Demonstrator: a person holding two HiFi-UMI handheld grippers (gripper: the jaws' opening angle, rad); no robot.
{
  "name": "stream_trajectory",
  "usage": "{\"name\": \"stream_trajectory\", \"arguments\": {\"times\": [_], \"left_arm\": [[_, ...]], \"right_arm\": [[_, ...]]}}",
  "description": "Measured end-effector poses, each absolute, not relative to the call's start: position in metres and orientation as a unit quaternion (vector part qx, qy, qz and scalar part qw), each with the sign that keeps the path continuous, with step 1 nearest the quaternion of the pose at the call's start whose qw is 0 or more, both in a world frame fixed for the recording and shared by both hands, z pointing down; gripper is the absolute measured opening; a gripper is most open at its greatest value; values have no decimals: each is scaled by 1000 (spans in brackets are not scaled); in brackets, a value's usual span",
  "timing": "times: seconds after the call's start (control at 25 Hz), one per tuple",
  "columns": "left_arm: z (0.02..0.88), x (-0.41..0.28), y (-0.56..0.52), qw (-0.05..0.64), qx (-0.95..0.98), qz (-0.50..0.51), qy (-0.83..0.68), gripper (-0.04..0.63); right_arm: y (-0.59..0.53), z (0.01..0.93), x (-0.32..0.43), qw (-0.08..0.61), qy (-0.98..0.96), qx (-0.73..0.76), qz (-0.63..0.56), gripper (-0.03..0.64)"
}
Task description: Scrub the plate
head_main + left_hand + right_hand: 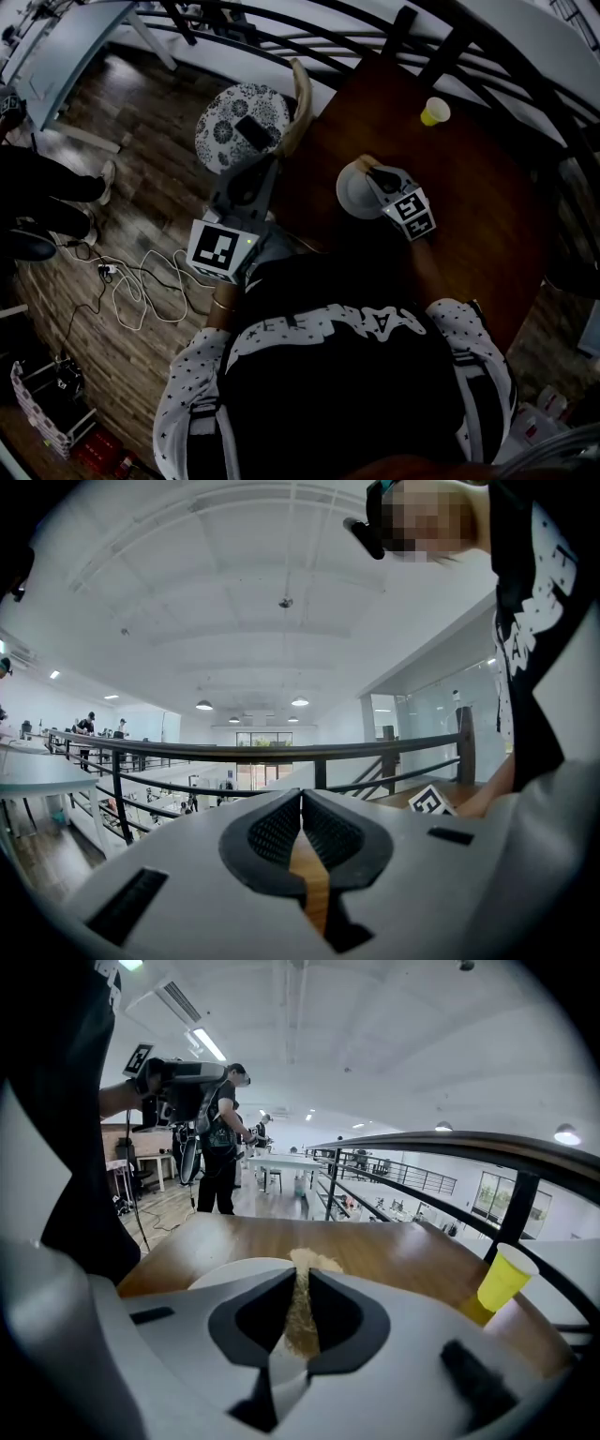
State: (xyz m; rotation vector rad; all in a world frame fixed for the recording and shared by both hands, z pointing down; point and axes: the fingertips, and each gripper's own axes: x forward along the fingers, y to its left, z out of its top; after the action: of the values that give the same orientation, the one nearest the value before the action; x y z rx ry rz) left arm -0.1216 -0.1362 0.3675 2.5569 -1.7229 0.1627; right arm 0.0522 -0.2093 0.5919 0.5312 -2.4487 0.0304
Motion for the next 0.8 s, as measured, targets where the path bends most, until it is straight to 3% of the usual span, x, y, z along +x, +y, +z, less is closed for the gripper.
{"name": "stream_trajectory", "arguments": {"times": [0.8], "left_arm": [[368,-111,-141,24,833,58,-549,15]], "right_arm": [[-208,595,64,316,-928,199,11,49]]}}
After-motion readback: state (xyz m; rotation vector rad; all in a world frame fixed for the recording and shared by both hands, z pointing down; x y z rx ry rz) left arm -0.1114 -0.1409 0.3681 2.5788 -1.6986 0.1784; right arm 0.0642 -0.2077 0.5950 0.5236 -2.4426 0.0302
